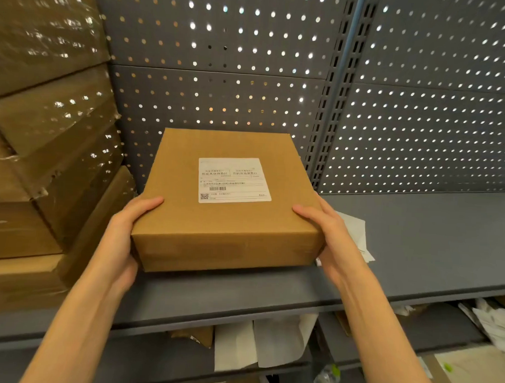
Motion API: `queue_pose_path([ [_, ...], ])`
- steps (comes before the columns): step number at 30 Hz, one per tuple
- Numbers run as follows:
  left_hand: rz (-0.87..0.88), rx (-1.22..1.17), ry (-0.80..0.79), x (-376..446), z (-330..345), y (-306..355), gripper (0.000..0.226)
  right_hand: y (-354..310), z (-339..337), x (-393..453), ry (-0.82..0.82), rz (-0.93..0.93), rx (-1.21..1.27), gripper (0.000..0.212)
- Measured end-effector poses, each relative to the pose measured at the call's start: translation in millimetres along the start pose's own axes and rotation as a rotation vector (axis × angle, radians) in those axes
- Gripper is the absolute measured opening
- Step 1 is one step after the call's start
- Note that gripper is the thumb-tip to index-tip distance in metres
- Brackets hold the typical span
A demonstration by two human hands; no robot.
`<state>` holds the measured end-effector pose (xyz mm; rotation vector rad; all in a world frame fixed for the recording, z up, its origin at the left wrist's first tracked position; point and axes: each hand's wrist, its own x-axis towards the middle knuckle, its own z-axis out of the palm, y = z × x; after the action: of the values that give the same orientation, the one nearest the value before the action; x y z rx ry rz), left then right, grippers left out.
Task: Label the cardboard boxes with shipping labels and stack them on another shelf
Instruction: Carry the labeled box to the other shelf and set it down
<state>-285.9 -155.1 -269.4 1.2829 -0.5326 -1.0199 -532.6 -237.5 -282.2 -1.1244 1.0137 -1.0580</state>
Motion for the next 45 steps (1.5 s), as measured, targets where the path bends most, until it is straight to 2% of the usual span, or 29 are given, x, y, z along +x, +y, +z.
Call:
queue_pose_path([
  [6, 0.123, -0.02, -0.039, -4.9, 15.8, 15.2, 0.022, -14.2, -5.9, -6.1, 0.04, -0.108, 0.02, 0.074],
  [11, 0.174, -0.009, -0.125, -0.5, 30.8, 19.8, 0.044, -23.8, -17.1, -10.9, 0.089, -0.162, 0.0, 0.077],
  [16, 0.238, -0.004, -0.215, 3.4, 50.5, 18.9, 0.036, -30.1, -36.6, -22.4, 0.115, -0.195, -0.014, 0.061],
  [26, 0.289, 0.014, -0.36, -3.7, 110.1, 10.9, 0.041, -38.2, -89.6, -44.5, 0.257, -0.246, 0.019, 0.056],
  [41, 0.258, 0.021, -0.495, -113.7, 269.0, -58.0, 0.038, -60.0, -277.2, -132.4, 0.416, -0.296, 0.019, 0.06],
  [45, 0.256, 0.023, -0.525, -138.3, 307.9, -81.0, 0.042, -62.7, -328.6, -145.6, 0.42, -0.277, -0.019, 0.073],
])
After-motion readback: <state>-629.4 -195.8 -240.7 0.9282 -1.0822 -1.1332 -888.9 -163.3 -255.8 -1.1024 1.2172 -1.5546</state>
